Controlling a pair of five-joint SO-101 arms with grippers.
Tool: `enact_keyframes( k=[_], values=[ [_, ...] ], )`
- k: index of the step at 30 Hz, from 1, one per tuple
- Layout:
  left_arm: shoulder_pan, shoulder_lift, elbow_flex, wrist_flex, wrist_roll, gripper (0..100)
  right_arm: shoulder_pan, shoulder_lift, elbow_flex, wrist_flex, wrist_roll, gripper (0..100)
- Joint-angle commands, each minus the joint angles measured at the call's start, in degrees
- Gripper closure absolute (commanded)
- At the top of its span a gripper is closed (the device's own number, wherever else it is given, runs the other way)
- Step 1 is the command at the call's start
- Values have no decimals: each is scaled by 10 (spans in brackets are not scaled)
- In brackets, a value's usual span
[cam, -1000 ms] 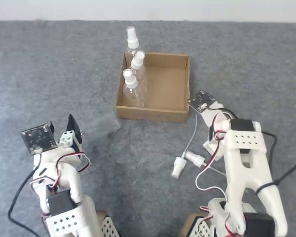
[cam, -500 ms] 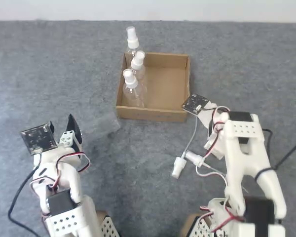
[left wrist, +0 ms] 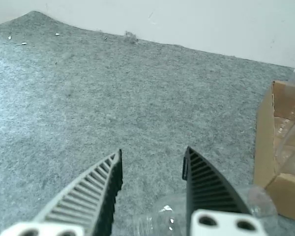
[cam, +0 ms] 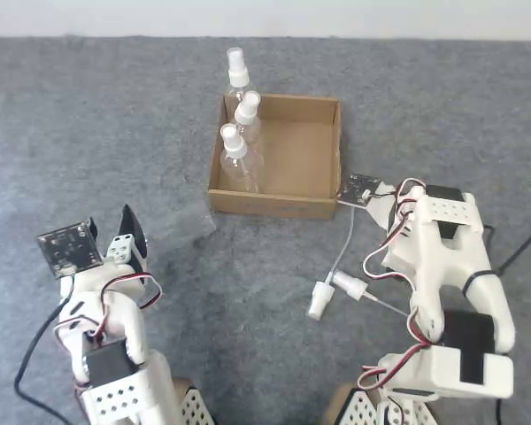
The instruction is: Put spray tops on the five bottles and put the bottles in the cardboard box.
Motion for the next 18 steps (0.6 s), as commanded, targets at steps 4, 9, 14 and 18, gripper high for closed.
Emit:
enact_keyframes(
  k=[4,9,14,18],
  values=[
    [0,-9,-13,-15,-5,812,8,-4,-32,4,31,742],
    [0,-9,-13,-15,-5,812,25,-1,-31,3,41,742],
    [0,-9,-13,-15,-5,812,31,-1,-29,3,42,745],
    [-1,-9,-13,-15,-5,812,30,-1,-29,2,40,746]
  ],
)
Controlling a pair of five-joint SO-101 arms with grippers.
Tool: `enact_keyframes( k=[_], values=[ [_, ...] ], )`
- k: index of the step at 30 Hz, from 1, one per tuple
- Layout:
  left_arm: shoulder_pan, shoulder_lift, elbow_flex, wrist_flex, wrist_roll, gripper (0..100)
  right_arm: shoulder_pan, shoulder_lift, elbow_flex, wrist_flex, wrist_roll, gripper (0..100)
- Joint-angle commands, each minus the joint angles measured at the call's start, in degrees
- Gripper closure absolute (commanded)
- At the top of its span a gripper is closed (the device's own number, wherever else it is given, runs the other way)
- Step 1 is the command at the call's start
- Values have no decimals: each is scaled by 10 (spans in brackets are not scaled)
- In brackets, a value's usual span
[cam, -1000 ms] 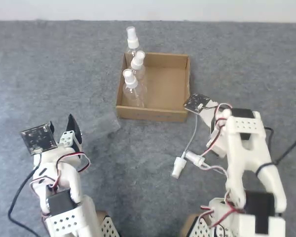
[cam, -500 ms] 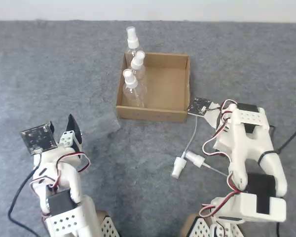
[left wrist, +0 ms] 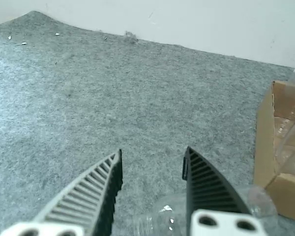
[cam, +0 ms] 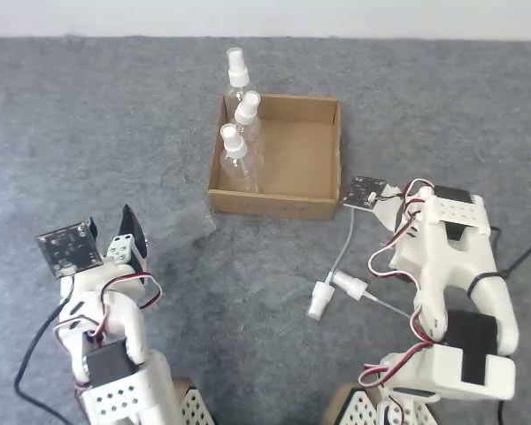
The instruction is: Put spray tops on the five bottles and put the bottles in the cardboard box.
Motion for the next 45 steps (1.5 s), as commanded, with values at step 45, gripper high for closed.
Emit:
enact_keyframes(
  k=[45],
  values=[
    [-2,-9,-13,-14,-5,810,-81,-208,63,77,-167,940]
  ],
)
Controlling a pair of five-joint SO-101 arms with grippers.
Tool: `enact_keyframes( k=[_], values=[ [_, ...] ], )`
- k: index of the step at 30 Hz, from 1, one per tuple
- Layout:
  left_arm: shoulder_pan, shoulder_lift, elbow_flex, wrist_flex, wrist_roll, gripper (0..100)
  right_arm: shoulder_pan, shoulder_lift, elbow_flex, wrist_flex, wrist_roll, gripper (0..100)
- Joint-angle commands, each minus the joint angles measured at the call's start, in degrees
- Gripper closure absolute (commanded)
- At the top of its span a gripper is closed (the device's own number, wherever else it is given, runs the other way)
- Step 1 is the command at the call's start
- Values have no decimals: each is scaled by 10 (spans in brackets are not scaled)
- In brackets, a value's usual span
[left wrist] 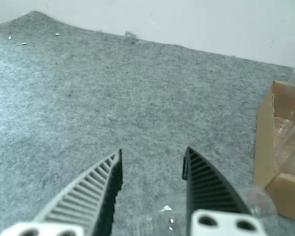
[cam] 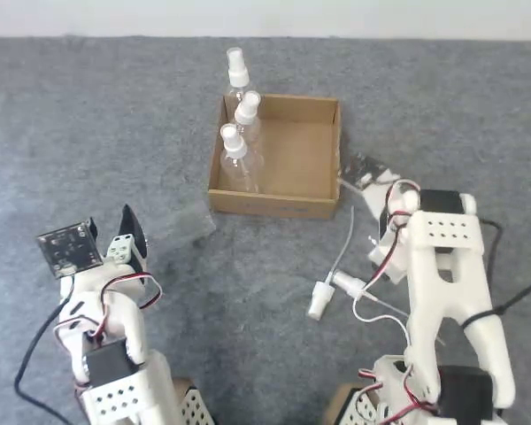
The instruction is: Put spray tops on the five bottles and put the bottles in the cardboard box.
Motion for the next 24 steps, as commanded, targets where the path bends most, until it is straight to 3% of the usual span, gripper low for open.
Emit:
enact_keyframes(
  k=[1,7,13,18,24],
  values=[
    [-1,-9,-13,-14,-4,810,-4,-29,42,-34,76,940],
    [-1,-9,-13,-14,-4,810,-4,-29,96,-58,155,940],
    [-1,-9,-13,-15,-4,810,-42,-29,126,-87,175,940],
    [-2,-9,-14,-16,-3,810,-119,-29,149,-99,170,940],
    [-30,-9,-16,-18,0,810,-206,-36,148,-129,69,940]
  ],
)
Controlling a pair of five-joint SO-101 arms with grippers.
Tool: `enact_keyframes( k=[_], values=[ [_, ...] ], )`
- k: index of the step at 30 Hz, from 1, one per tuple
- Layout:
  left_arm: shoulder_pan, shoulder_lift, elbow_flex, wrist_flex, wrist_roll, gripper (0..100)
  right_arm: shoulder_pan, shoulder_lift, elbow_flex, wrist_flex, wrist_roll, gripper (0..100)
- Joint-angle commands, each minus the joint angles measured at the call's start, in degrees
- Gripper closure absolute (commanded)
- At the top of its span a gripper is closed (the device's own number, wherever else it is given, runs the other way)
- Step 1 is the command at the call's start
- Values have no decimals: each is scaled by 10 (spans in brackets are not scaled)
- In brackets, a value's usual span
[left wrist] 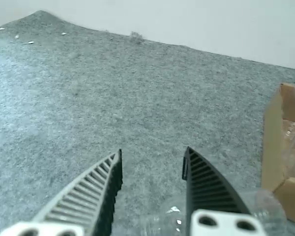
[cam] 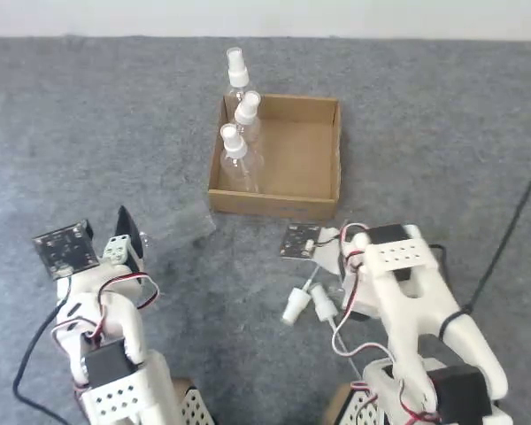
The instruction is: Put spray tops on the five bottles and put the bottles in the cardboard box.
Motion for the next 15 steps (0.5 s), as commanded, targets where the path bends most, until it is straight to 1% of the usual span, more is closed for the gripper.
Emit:
enact_keyframes(
  k=[1,6,8,15],
  values=[
    [-14,-9,-17,-18,0,810,-58,-36,-4,-22,-52,940],
    [-14,-9,-17,-18,0,810,-137,-34,-14,-26,-102,940],
    [-14,-9,-17,-18,0,810,-155,-31,-26,-26,-127,940],
    [-14,-9,-17,-18,0,810,-160,-36,-62,-19,-179,940]
  ],
)
